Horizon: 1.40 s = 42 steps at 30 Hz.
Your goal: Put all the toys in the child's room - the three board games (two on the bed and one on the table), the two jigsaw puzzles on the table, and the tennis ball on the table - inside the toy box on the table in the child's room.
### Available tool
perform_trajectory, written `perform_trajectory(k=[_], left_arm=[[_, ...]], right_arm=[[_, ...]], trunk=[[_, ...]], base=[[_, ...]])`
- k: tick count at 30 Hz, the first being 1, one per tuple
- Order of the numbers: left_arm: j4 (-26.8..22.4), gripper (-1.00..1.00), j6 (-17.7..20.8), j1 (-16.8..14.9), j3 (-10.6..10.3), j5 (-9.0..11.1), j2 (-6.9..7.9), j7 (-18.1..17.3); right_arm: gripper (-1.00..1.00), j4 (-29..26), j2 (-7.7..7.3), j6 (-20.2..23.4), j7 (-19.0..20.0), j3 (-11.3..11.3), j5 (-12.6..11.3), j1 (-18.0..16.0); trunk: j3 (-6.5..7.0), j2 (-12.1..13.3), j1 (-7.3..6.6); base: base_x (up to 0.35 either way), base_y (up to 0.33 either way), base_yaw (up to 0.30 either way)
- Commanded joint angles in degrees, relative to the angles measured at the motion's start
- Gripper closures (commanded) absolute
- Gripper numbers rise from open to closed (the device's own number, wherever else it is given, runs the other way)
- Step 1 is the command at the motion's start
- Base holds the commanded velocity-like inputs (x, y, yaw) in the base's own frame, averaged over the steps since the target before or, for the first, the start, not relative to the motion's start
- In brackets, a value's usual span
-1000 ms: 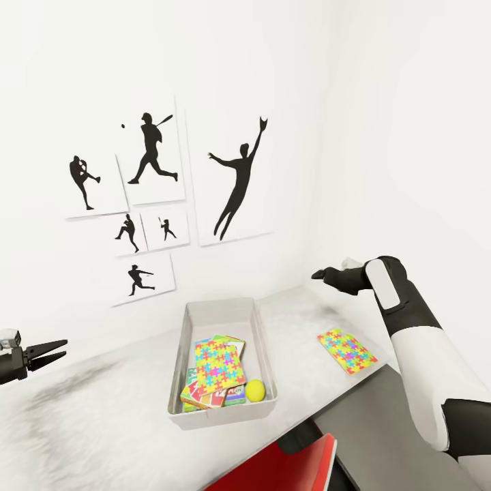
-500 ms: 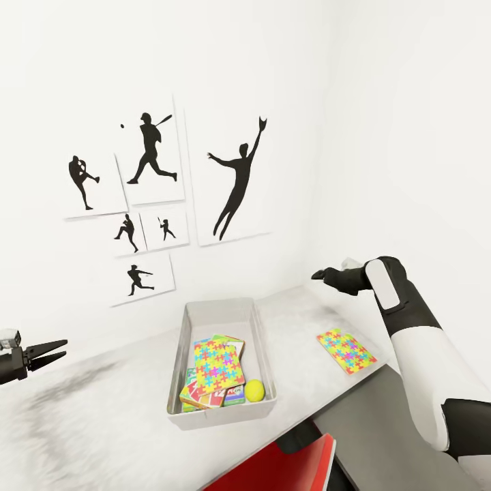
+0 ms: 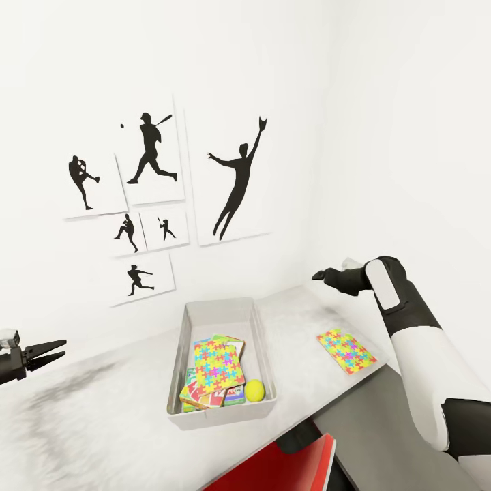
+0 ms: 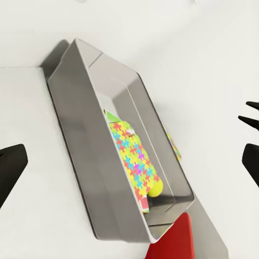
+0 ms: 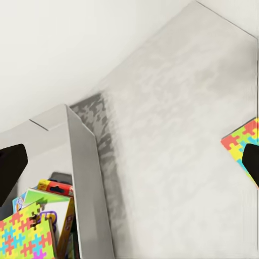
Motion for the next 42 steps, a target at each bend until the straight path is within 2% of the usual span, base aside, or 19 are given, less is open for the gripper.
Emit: perform_trajectory(k=[1, 11, 22, 42], left_arm=[[0.0, -1.00, 0.6, -0.1, 0.4, -0.6, -0.02, -0.4], [0.0, -1.00, 0.6, -0.1, 0.4, -0.6, 0.02, -0.4], [0.0, -1.00, 0.6, -0.1, 0.4, -0.5, -0.02, -0.4], [0.0, -1.00, 0.6, -0.1, 0.4, -0.6, 0.03, -0.4]], right_arm=[[-1.00, 0.0, 0.00, 0.2, -0.8, 0.0, -0.6, -0.1], [-1.00, 0.2, 0.02, 0.2, -4.3, -0.1, -0.7, -0.2], [-1.00, 0.2, 0.02, 0.2, -4.6, -0.1, -0.7, -0.2], [-1.00, 0.0, 0.02, 0.2, -4.6, -0.1, -0.7, -0.2]], trunk=[[-0.18, -0.1, 0.04], [-0.96, -0.1, 0.04], [-1.85, -0.1, 0.04], [-1.95, -0.1, 0.04]], base=[[0.000, 0.000, 0.000], [0.000, 0.000, 0.000], [0.000, -0.026, 0.000], [0.065, -0.002, 0.000]])
